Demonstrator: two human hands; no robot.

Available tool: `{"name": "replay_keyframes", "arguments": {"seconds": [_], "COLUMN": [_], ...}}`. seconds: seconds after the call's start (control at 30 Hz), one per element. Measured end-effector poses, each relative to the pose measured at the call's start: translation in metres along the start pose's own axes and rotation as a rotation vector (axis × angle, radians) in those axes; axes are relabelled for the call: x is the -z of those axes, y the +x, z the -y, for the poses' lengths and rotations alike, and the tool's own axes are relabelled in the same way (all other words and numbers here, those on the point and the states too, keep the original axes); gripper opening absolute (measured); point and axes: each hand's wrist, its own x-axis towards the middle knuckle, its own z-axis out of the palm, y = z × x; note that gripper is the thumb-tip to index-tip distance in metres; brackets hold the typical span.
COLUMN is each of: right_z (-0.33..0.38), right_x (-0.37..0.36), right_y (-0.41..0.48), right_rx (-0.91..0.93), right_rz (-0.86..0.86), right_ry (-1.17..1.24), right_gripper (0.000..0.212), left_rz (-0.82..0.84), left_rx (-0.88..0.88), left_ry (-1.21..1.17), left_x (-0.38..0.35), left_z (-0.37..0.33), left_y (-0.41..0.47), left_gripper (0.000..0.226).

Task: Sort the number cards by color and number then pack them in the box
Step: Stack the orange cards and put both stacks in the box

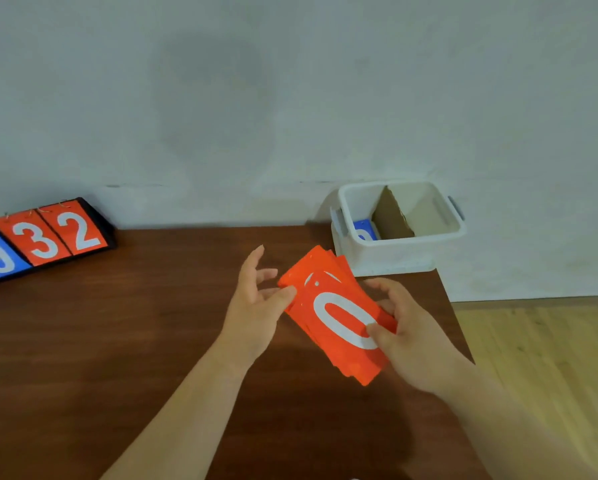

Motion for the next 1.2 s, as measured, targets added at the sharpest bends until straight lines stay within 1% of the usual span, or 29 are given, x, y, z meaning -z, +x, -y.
{"name": "replay_keyframes", "arguments": {"seconds": [0.07, 0.1, 0.2, 0.23, 0.3, 0.37, 0.47, 0.57, 0.7, 0.8, 0.93, 1.1, 1.2], "right_z": [-0.007, -0.010, -0.016, -0.017, -0.021, -0.027, -0.036, -0.037, -0.026, -0.012, 0.011, 0.030, 0.036], "right_x": [0.010, 0.015, 0.029, 0.032, 0.037, 0.039, 0.033, 0.018, -0.005, -0.025, -0.055, -0.088, -0.098], "right_y": [-0.003, -0.003, -0.004, -0.005, -0.003, 0.004, 0.017, 0.028, 0.050, 0.073, 0.112, 0.172, 0.206], "right_rx": [0.022, 0.040, 0.104, 0.112, 0.125, 0.151, 0.171, 0.174, 0.187, 0.175, 0.149, 0.098, 0.127], "right_rz": [0.029, 0.043, 0.100, 0.126, 0.167, 0.194, 0.231, 0.269, 0.271, 0.237, 0.168, 0.082, 0.007], "right_ry": [-0.091, -0.137, -0.282, -0.318, -0.357, -0.372, -0.367, -0.359, -0.389, -0.392, -0.344, -0.339, -0.353], "right_gripper": [0.055, 0.054, 0.050, 0.049, 0.049, 0.048, 0.045, 0.037, 0.038, 0.041, 0.041, 0.042, 0.037], "left_rz": [0.024, 0.061, 0.232, 0.289, 0.367, 0.378, 0.318, 0.259, 0.196, 0.165, 0.137, 0.119, 0.107], "left_rx": [-0.121, -0.187, -0.346, -0.364, -0.339, -0.274, -0.206, -0.198, -0.227, -0.223, -0.210, -0.288, -0.308], "left_ry": [0.251, 0.362, 0.635, 0.717, 0.821, 0.836, 0.799, 0.814, 0.816, 0.793, 0.784, 0.802, 0.781], "left_x": [-0.002, -0.004, -0.018, -0.024, -0.034, -0.039, -0.037, -0.029, -0.009, 0.013, 0.049, 0.082, 0.092], "left_z": [-0.007, -0.012, -0.026, -0.029, -0.029, -0.021, -0.002, 0.012, 0.024, 0.030, 0.034, 0.032, 0.040], "left_y": [0.003, 0.004, -0.001, -0.004, -0.005, -0.003, -0.006, -0.011, 0.001, 0.019, 0.055, 0.118, 0.156], "left_gripper": [0.078, 0.080, 0.084, 0.083, 0.076, 0.066, 0.051, 0.042, 0.039, 0.035, 0.037, 0.040, 0.038]}}
